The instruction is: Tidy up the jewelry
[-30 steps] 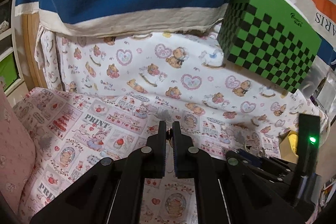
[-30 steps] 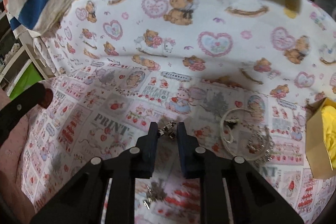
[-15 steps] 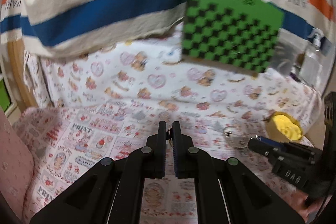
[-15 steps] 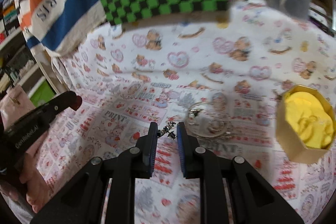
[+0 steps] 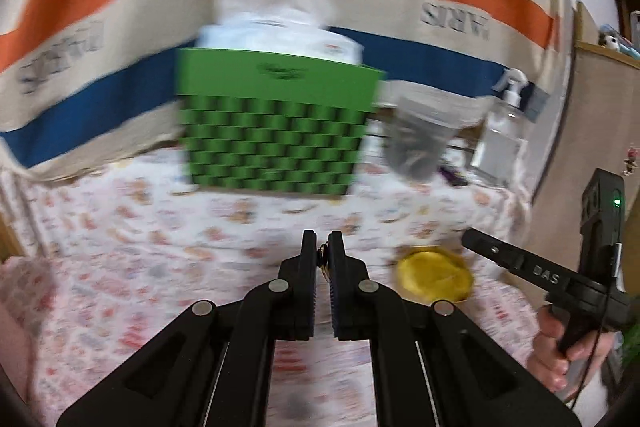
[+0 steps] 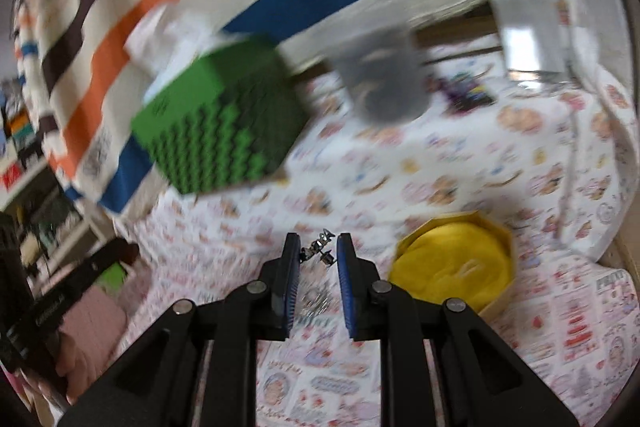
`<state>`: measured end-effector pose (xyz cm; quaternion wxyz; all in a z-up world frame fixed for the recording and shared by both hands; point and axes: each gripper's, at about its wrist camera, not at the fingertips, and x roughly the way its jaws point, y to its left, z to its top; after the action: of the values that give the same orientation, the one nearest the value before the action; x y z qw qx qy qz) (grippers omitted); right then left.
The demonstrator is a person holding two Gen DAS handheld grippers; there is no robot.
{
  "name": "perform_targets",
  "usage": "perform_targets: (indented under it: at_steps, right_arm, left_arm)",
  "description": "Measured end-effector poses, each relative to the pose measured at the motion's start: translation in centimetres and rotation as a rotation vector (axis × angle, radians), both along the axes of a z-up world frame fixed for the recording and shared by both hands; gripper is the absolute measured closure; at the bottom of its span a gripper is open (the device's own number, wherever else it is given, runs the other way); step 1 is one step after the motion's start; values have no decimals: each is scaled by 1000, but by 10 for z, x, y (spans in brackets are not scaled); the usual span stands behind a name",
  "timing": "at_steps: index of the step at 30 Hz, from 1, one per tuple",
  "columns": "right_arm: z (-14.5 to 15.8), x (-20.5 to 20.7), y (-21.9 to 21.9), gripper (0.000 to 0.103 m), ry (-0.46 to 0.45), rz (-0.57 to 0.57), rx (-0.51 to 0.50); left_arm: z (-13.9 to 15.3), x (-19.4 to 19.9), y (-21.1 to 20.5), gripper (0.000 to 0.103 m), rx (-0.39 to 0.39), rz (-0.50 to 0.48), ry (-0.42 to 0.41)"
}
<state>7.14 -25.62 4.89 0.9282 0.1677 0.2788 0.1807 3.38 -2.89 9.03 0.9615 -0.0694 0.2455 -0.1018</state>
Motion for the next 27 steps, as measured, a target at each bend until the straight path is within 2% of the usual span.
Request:
perform_targets:
  at_steps: [4,7,10,14,16,18,22,27]
  right_arm:
    - [-3,11,-36,86,-9,-77,75]
    - [-18,21,-55,86,36,-108,73]
    - [-32,27,-72,86,70,-136,77]
    - [-50,38,-98,86,151,-117,216]
    - [-56,41,-104,85,169,-131,236]
    - [-58,43,-105,85,174,-142,208]
    - [-65,51,-99,85,197,-118,202]
    - [-64,49,-99,85,181,-115,176]
  left_arm:
    - [-8,34,-42,98,-26,-23,72]
    - [-24,65,-75,98,-36,-65,146]
    - [-41,88,-104,98,-51,-122,185]
    - [-67,106,-127,98,-69,-145,240]
    - [-80,112,-133,98,-93,-171,268]
    - [-89,117,-136,98,-98,-197,300]
    - [-93,114,-131,98,-122,-252,281]
    - [-92,111,-116,98,-190,-248,257]
